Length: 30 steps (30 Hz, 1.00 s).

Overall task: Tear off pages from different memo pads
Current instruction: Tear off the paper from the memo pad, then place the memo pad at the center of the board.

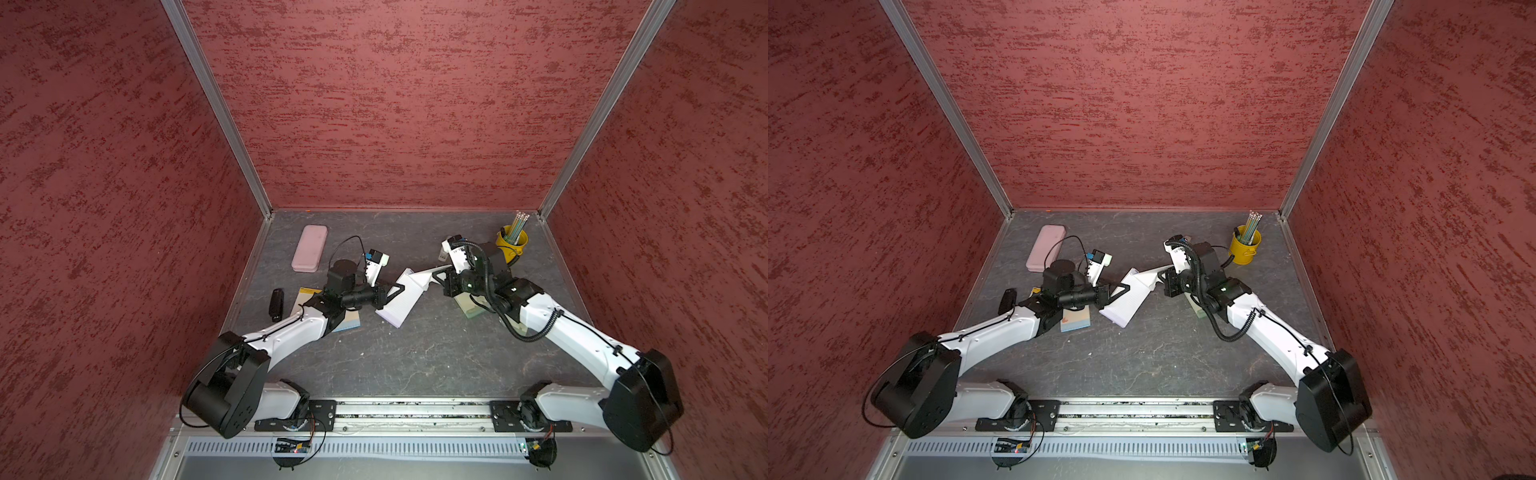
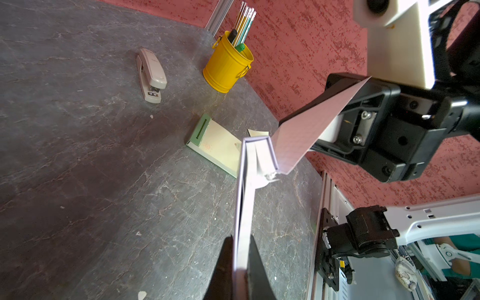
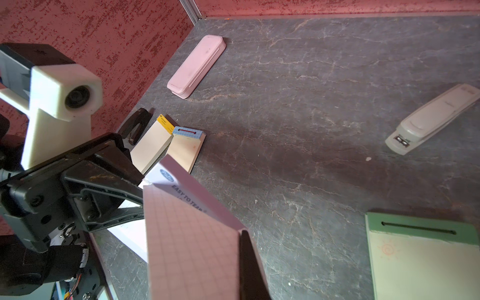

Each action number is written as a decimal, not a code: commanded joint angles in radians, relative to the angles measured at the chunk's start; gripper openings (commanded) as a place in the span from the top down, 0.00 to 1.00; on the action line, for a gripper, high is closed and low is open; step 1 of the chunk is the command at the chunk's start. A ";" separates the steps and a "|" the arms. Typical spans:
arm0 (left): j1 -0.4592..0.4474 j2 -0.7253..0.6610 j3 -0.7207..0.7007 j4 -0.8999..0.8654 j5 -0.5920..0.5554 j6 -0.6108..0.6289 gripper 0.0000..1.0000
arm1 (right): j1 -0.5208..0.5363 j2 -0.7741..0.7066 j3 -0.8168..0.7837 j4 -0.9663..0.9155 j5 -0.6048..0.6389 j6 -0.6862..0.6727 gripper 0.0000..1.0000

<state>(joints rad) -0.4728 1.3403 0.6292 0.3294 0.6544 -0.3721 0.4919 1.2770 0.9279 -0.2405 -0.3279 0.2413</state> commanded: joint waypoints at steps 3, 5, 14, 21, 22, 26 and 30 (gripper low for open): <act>0.101 -0.022 -0.075 -0.012 -0.036 -0.109 1.00 | -0.164 0.003 -0.013 -0.068 0.209 0.040 1.00; 0.105 -0.021 -0.078 0.001 -0.005 -0.123 1.00 | -0.168 -0.002 -0.010 -0.067 0.206 0.027 1.00; 0.113 -0.007 -0.078 -0.005 -0.049 -0.253 1.00 | -0.171 -0.003 0.012 -0.137 0.287 0.017 1.00; -0.067 0.051 -0.019 0.007 -0.273 -0.480 1.00 | -0.174 -0.020 0.010 -0.203 0.445 -0.004 1.00; -0.114 0.072 -0.023 0.051 -0.316 -0.521 1.00 | -0.174 -0.021 0.007 -0.217 0.469 0.002 1.00; -0.232 0.178 -0.050 0.268 -0.501 -0.644 1.00 | -0.174 -0.036 -0.006 -0.259 0.525 0.018 1.00; -0.322 0.306 -0.042 0.424 -0.682 -0.749 1.00 | -0.174 -0.081 -0.032 -0.262 0.529 0.026 1.00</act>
<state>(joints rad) -0.7593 1.5936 0.5842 0.5713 0.1692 -0.9993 0.3180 1.2407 0.9134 -0.4706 0.1455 0.2478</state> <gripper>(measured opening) 0.086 0.040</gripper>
